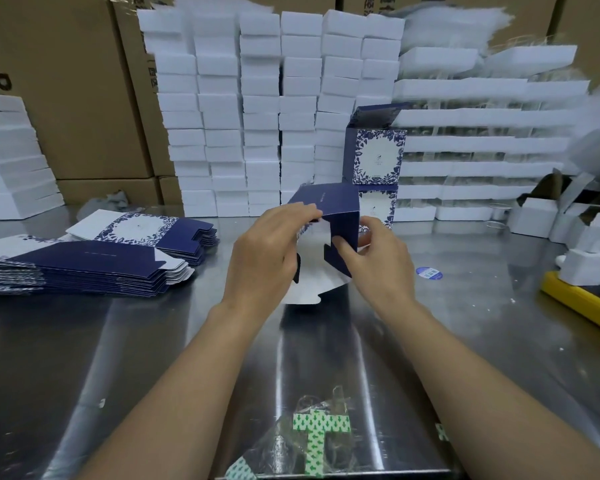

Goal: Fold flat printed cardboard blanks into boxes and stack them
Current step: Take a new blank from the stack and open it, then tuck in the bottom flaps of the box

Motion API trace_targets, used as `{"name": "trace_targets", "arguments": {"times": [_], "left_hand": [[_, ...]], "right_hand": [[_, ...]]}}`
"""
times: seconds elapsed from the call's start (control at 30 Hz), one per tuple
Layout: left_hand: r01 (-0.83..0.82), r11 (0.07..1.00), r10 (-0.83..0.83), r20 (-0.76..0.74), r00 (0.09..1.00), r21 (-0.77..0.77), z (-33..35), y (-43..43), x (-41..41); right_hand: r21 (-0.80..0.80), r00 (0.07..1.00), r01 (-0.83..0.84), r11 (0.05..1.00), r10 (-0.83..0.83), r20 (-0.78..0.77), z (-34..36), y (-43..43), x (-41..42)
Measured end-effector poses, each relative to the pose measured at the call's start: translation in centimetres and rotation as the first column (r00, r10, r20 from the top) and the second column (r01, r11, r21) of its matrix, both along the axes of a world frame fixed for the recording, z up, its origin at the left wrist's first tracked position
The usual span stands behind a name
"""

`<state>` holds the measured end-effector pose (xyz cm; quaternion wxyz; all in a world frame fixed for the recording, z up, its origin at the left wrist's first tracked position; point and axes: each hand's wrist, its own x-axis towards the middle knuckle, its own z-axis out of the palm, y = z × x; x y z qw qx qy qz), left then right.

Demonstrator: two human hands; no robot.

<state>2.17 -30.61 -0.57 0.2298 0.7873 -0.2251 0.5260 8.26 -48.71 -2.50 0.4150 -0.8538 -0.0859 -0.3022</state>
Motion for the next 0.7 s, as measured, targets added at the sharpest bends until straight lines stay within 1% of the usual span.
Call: {"name": "trace_targets", "arguments": {"times": [0.03,0.07,0.13,0.2,0.23,0.27,0.3,0.33,0.37,0.4,0.43,0.5,0.57,0.6,0.63,0.7], "left_hand": [[0.034,0.999,-0.033,0.032,0.999,-0.033,0.1,-0.4,-0.1],[0.076,0.992,-0.071,0.057,0.996,-0.097,0.2,-0.7,-0.2],[0.134,0.953,-0.118,0.074,0.990,-0.272,0.2,-1.0,0.0],[0.086,0.912,-0.084,0.024,0.996,-0.401,0.1,-0.5,0.5],[0.030,0.903,-0.059,-0.053,0.997,-0.429,-0.2,0.0,0.9],[-0.040,0.897,-0.039,-0.170,0.985,-0.440,-0.6,0.4,1.2],[-0.117,0.893,-0.028,-0.312,0.950,-0.435,-1.0,0.7,1.5],[-0.180,0.888,-0.036,-0.454,0.890,-0.424,-1.4,0.8,1.8],[-0.218,0.880,-0.073,-0.573,0.816,-0.422,-1.7,0.8,2.0],[-0.220,0.864,-0.154,-0.654,0.741,-0.453,-1.9,0.5,2.0],[-0.182,0.837,-0.279,-0.688,0.670,-0.516,-1.9,0.1,2.0],[-0.033,0.764,-0.535,-0.661,0.526,-0.644,-2.1,-1.1,1.5],[0.088,0.664,-0.707,-0.586,0.395,-0.742,-2.3,-2.6,1.0],[0.103,0.604,-0.764,-0.537,0.357,-0.790,-2.4,-3.4,0.8],[0.090,0.559,-0.794,-0.501,0.344,-0.824,-2.5,-4.0,0.7],[0.025,0.502,-0.809,-0.459,0.366,-0.865,-2.5,-4.9,0.5]], "right_hand": [[0.012,1.000,0.010,1.000,-0.010,0.000,-0.1,0.0,0.1],[0.040,1.000,0.019,0.999,-0.018,-0.001,-0.1,-0.1,0.2],[0.149,0.999,0.026,0.988,-0.020,-0.035,-0.1,-0.2,0.4],[0.317,0.995,0.016,0.948,0.015,-0.095,0.3,-0.3,0.4],[0.434,0.991,-0.007,0.901,0.063,-0.116,0.6,-0.3,0.3],[0.576,0.982,-0.057,0.816,0.151,-0.116,1.0,-0.3,0.0],[0.712,0.962,-0.120,0.691,0.257,-0.087,1.3,-0.2,-0.3],[0.808,0.935,-0.174,0.563,0.353,-0.045,1.6,-0.2,-0.4],[0.856,0.906,-0.198,0.477,0.423,-0.027,1.8,-0.1,-0.6],[0.882,0.870,-0.204,0.425,0.492,-0.036,2.0,0.0,-0.8],[0.896,0.823,-0.205,0.394,0.564,-0.060,2.2,0.2,-1.0],[0.899,0.723,-0.194,0.394,0.676,-0.140,2.2,0.6,-1.4],[0.885,0.669,-0.184,0.428,0.714,-0.206,1.8,1.4,-1.6],[0.875,0.657,-0.190,0.446,0.720,-0.225,1.5,1.8,-1.7],[0.862,0.652,-0.200,0.466,0.720,-0.238,1.1,2.2,-1.8],[0.847,0.654,-0.211,0.488,0.715,-0.248,0.6,2.9,-2.2]]}}
